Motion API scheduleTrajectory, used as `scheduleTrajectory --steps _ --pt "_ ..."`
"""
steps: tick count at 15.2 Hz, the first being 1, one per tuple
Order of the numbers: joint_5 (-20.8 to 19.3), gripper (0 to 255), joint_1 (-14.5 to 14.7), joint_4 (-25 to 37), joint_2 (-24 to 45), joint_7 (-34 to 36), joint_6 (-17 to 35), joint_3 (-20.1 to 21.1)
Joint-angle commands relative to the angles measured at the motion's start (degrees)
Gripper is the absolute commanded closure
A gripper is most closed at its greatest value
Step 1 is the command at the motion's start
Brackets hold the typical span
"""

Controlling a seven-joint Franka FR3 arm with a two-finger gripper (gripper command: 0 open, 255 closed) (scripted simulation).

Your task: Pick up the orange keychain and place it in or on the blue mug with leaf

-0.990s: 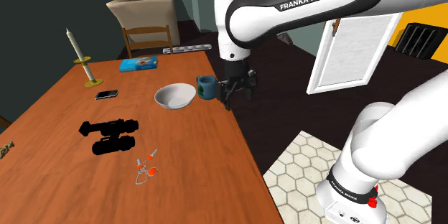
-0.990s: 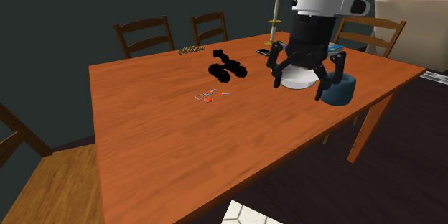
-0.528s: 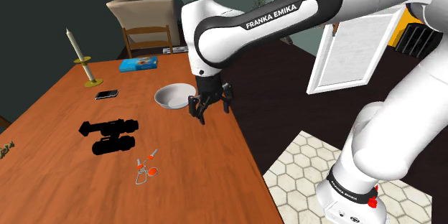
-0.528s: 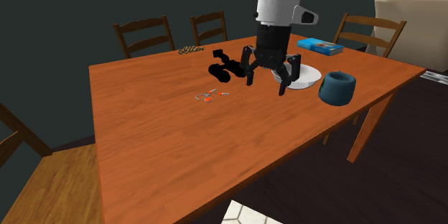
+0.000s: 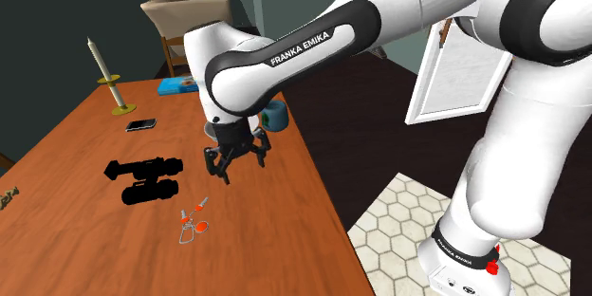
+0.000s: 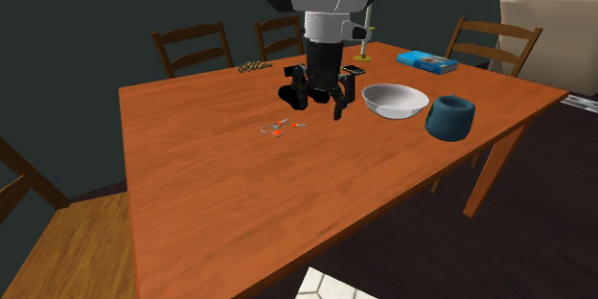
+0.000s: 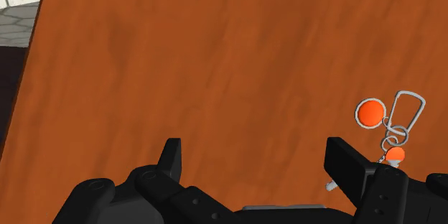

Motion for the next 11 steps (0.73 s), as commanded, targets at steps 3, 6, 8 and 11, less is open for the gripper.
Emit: scheduleTrajectory --steps 3,6,8,11 --pt "-4.06 0 2.79 7.32 8.41 5.12 0.69 1.1" --pt "-7.31 0 5.59 14.53 15.29 8.49 -0.07 1.18" --pt "-9.33 0 7.78 19.93 20.0 10.38 -1.01 0.91" --pt "-12.08 0 11.38 29.22 27.36 12.62 -3.17 0.23"
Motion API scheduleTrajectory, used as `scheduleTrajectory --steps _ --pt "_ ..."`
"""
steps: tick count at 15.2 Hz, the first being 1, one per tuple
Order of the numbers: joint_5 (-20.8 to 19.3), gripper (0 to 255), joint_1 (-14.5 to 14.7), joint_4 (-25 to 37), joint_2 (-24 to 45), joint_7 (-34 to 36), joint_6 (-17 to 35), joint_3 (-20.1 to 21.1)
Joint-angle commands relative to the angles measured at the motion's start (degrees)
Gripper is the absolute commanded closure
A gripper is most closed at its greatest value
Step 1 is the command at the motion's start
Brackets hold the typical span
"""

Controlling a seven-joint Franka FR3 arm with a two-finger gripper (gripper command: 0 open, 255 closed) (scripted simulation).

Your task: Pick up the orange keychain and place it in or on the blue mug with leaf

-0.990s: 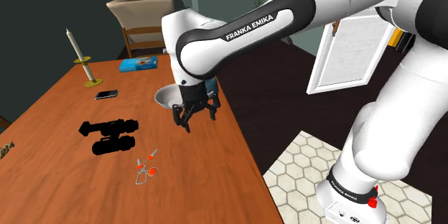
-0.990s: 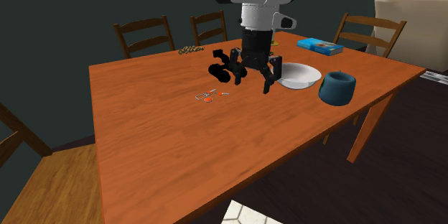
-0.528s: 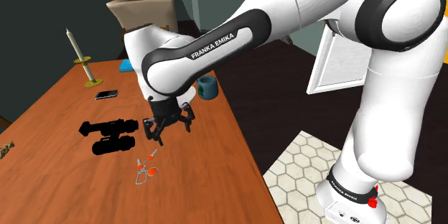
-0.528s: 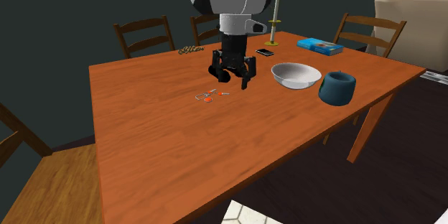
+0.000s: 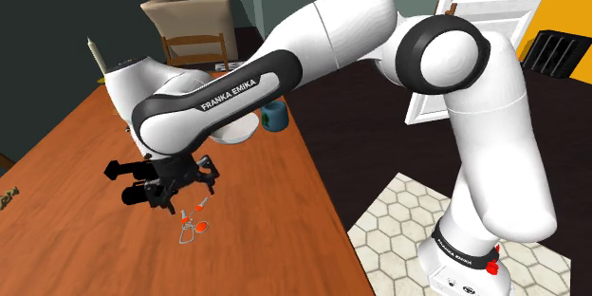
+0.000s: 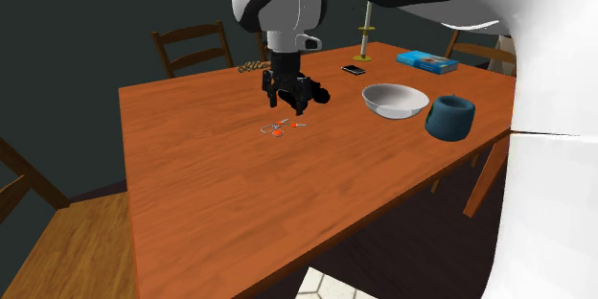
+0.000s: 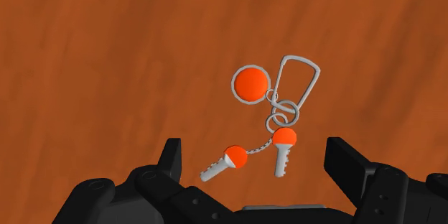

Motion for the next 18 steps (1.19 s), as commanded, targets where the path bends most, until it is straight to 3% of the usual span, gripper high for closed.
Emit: scheduleTrajectory --steps 1,2,10,17,18 --pt "-1.93 0 2.69 7.08 5.51 1.48 -1.67 -0.57" --pt "-2.27 0 3.33 8.77 6.72 1.7 -2.15 -0.75" --pt "-2.89 0 3.19 4.74 7.93 2.2 2.98 -1.18" --pt "-2.89 0 3.19 4.78 7.95 2.2 2.96 -1.19" --pt "-2.89 255 3.19 4.78 7.95 2.2 2.96 -1.19"
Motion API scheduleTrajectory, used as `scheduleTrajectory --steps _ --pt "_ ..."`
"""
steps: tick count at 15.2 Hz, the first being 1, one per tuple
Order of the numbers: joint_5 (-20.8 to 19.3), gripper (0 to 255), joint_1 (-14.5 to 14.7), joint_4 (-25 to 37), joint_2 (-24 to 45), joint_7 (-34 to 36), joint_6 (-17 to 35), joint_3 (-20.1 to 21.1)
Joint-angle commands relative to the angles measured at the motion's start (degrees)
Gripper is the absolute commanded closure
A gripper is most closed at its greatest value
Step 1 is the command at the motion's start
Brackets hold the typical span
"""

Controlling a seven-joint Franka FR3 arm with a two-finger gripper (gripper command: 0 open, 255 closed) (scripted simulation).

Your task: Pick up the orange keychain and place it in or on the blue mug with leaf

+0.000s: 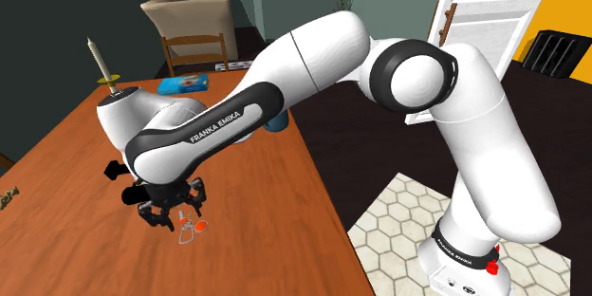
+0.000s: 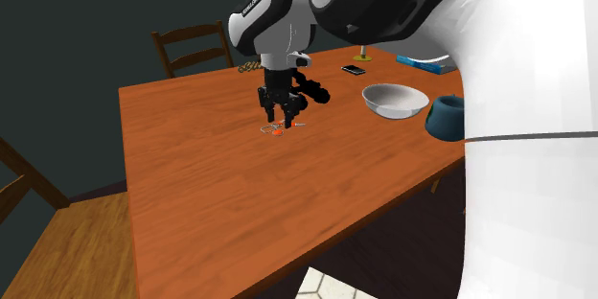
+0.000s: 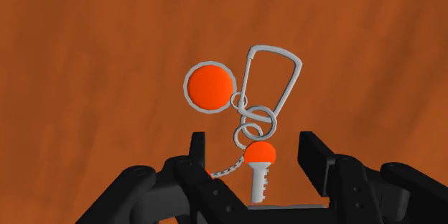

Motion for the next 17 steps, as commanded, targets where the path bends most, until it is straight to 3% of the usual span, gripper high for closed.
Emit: scheduleTrajectory --steps 1,9,17 --pt "-0.04 255 -0.04 -0.11 0.1 0.01 -0.21 -0.08" --pt "-0.04 255 -0.04 -0.11 0.11 0.01 -0.2 -0.08" --pt "0.78 255 -0.04 3.02 -1.87 -0.43 -5.18 0.46"
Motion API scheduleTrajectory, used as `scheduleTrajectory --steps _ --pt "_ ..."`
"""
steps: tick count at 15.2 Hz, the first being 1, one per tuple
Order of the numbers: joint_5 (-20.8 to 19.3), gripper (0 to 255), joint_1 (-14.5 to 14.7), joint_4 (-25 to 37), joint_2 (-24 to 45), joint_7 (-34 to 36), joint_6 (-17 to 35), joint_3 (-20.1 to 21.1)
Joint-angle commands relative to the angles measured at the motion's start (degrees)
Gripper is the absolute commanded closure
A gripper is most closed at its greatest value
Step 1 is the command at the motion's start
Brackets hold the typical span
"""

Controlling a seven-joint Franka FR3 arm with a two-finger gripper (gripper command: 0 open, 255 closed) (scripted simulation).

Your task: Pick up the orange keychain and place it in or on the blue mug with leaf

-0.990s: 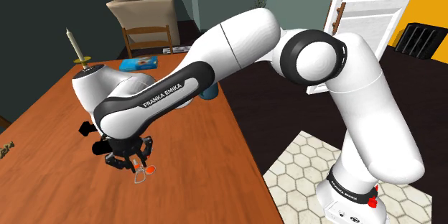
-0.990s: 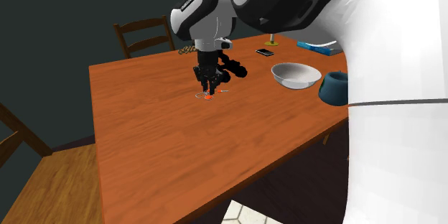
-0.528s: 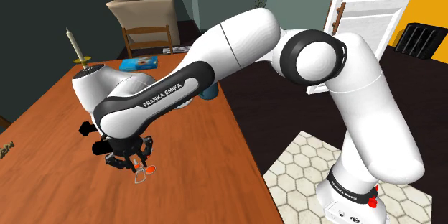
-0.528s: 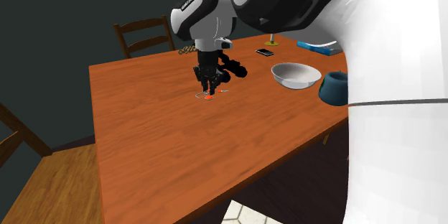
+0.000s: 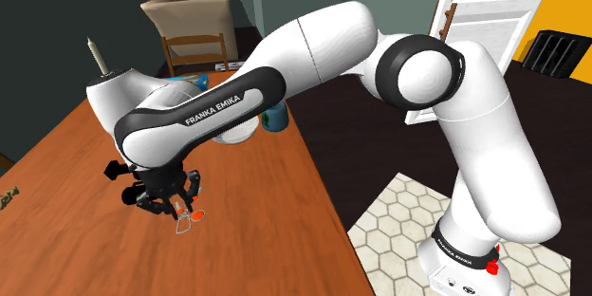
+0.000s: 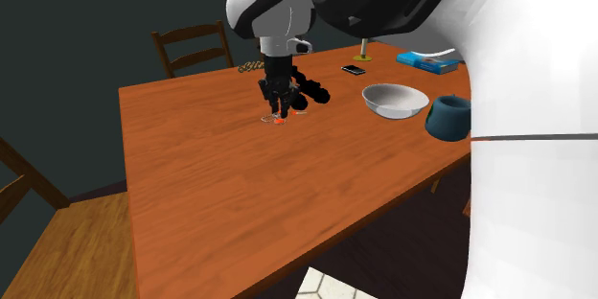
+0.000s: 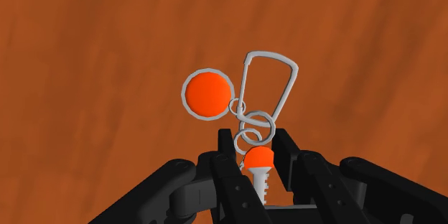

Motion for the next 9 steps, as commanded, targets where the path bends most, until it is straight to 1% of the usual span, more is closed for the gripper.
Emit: scheduleTrajectory --steps 1,9 --pt "0.2 255 0.04 0.84 -0.46 -0.07 -1.3 0.13" --pt "0.73 255 0.39 5.37 -1.56 -0.43 -6.8 0.47"
